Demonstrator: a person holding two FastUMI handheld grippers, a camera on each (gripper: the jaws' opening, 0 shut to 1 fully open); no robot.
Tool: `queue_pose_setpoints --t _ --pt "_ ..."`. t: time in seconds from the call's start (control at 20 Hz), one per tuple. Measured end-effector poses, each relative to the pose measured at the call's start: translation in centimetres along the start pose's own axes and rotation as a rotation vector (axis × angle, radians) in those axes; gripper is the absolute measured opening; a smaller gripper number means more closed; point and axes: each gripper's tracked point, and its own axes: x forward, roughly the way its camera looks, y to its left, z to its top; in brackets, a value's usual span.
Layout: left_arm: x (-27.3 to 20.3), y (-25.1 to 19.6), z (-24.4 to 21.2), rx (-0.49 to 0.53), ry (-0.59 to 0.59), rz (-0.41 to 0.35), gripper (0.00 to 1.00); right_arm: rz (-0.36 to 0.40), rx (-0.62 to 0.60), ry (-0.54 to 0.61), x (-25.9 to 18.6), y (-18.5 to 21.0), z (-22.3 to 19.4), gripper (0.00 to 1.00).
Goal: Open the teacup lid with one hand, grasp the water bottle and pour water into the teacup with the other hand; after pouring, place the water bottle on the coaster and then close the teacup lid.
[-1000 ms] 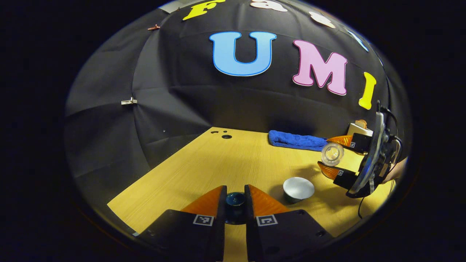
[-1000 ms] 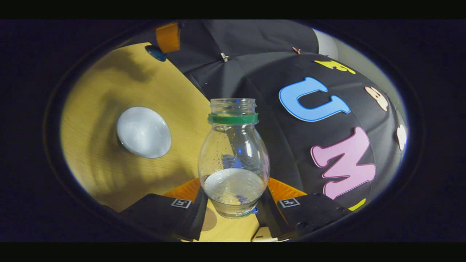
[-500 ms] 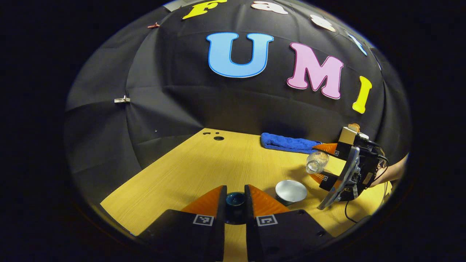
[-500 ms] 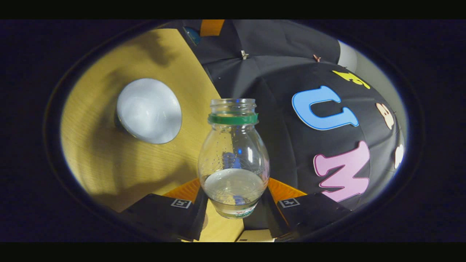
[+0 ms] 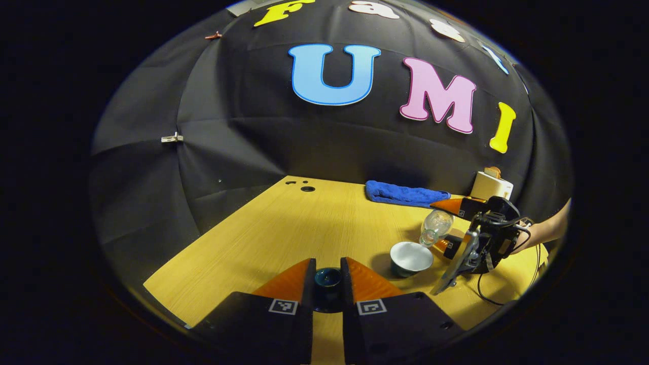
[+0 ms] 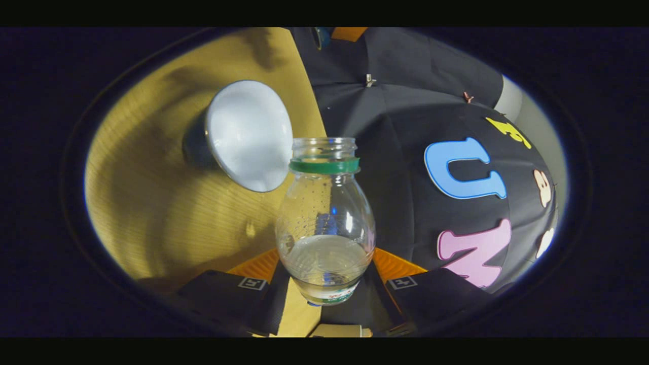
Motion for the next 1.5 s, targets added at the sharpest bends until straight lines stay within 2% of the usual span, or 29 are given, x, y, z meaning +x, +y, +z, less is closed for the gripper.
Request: queue_pose_setpoints --t 0.05,0.1,0.15,0.3,0.35,0.4,0.55,0.7,0.75,0.85,0.95,1.0,1.05,1.15,1.2,1.25,1.5 --pt "0.0 -0.2 0.1 -0.011 0.002 -0.004 0.28 -0.006 -0.011 0.0 0.0 -0.1 0.0 0.71" --pt "0.0 -0.4 0.2 -0.021 -0.002 -0.01 0.24 -0.004 -0.017 0.001 -0.1 0.1 -0.2 0.71" --pt "0.1 -0.6 0.4 -0.025 -0.006 -0.013 0.28 -0.005 -0.026 0.002 0.2 0.0 -0.2 0.71" --pt "0.3 -0.9 0.4 -0.02 -0.011 -0.022 0.24 -0.006 -0.08 -0.011 0.2 0.2 0.0 0.71" --pt "0.3 -1.0 0.5 -0.019 -0.013 -0.026 0.31 -0.004 -0.091 -0.011 0.2 0.0 -0.1 0.71" --pt "0.4 -1.1 0.5 -0.019 -0.015 -0.027 0.24 -0.001 -0.099 -0.014 0.2 0.0 -0.2 0.71" --pt "0.2 -0.9 0.8 -0.032 -0.026 -0.018 0.28 -0.023 -0.161 -0.035 0.1 -0.4 0.4 0.71" --pt "0.3 -1.0 0.8 -0.023 -0.025 -0.022 0.28 -0.04 -0.194 -0.049 0.3 -0.7 0.5 0.71" --pt "0.2 -1.0 1.0 -0.018 -0.029 -0.028 0.24 -0.042 -0.203 -0.047 0.4 -0.8 0.4 0.71" --pt "0.2 -1.1 1.2 -0.012 -0.033 -0.037 0.28 -0.046 -0.219 -0.052 0.5 -0.9 0.6 0.71" --pt "0.5 -1.1 1.1 -0.011 -0.03 -0.04 0.24 -0.054 -0.245 -0.066 0.4 -1.1 0.9 0.71" --pt "0.5 -1.0 1.1 -0.015 -0.029 -0.039 0.28 -0.056 -0.257 -0.073 0.6 -1.1 1.0 0.71" --pt "0.5 -1.0 1.1 -0.019 -0.029 -0.04 0.24 -0.058 -0.269 -0.079 0.7 -1.2 1.0 0.71" --pt "0.5 -1.0 1.0 -0.023 -0.03 -0.042 0.24 -0.064 -0.291 -0.084 0.7 -1.5 0.9 0.71" --pt "0.4 -1.1 0.8 -0.024 -0.029 -0.045 0.28 -0.067 -0.301 -0.084 0.8 -1.7 0.9 0.71" --pt "0.4 -1.1 0.7 -0.023 -0.026 -0.048 0.24 -0.068 -0.31 -0.087 0.9 -1.8 0.8 0.71" --pt "0.6 -0.6 0.1 -0.029 -0.018 -0.045 0.24 -0.074 -0.362 -0.108 1.4 -2.3 0.9 0.71"
